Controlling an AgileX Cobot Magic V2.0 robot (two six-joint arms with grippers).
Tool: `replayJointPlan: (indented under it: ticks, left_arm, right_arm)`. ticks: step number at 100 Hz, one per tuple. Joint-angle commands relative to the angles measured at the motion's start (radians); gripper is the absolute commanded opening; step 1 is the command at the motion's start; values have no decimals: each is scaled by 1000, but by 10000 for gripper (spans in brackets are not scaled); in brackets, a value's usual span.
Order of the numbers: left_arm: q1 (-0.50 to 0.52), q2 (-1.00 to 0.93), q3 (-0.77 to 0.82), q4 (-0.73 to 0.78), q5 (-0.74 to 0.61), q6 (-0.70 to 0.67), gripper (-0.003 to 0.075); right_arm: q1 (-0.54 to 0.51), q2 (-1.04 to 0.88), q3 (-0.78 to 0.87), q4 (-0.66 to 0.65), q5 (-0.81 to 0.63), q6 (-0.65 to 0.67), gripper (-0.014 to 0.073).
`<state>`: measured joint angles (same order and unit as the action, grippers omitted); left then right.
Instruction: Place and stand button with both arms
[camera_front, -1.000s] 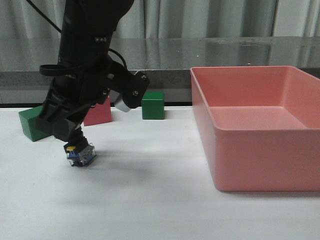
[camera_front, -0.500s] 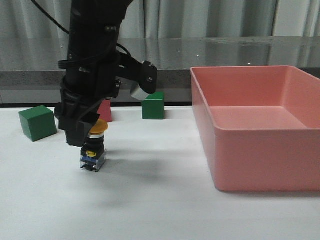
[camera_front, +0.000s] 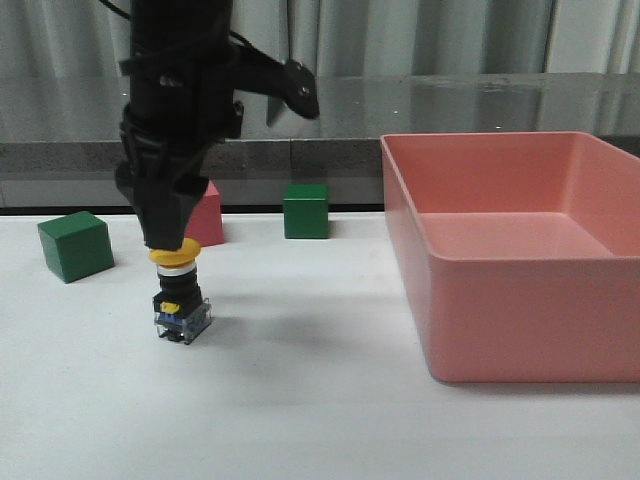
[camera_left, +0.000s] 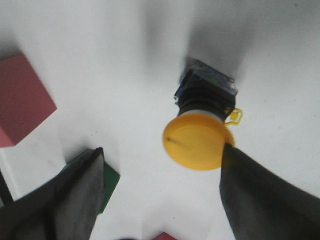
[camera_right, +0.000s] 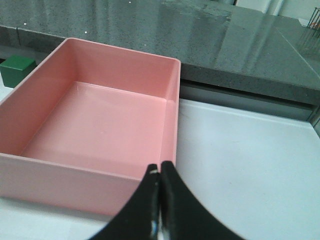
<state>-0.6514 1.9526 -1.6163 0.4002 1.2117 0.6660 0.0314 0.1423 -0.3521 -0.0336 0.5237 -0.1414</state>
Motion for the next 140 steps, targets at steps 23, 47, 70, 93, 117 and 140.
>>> replayJointPlan:
  ticks: [23,47,70,93,117,140]
  left_arm:
    - [149,-247,-32,-37,65,-219,359]
    - [340,-412,-25,-383,31,-235,-20]
    - [396,-706,256,-500,-377,-230,-20]
    - [396,-1070,710,-567,-683,-234,-20]
    - [396,-1417,1052,-601,-790,-238,-20]
    - [396,-1612,1202,-634,-776,-238,-20]
  right_arm:
    - [-7,8,-24,-10,-74,-2,-62]
    - [-7,8,-24,-10,-74,-2,-62]
    - [-7,8,-24,-10,-74,-2,-62]
    - [-7,8,-24,-10,-74,-2,-62]
    - [-7,8,-24,-10,-74,-2,-62]
    - [-7,8,-24,-10,-74,-2,-62]
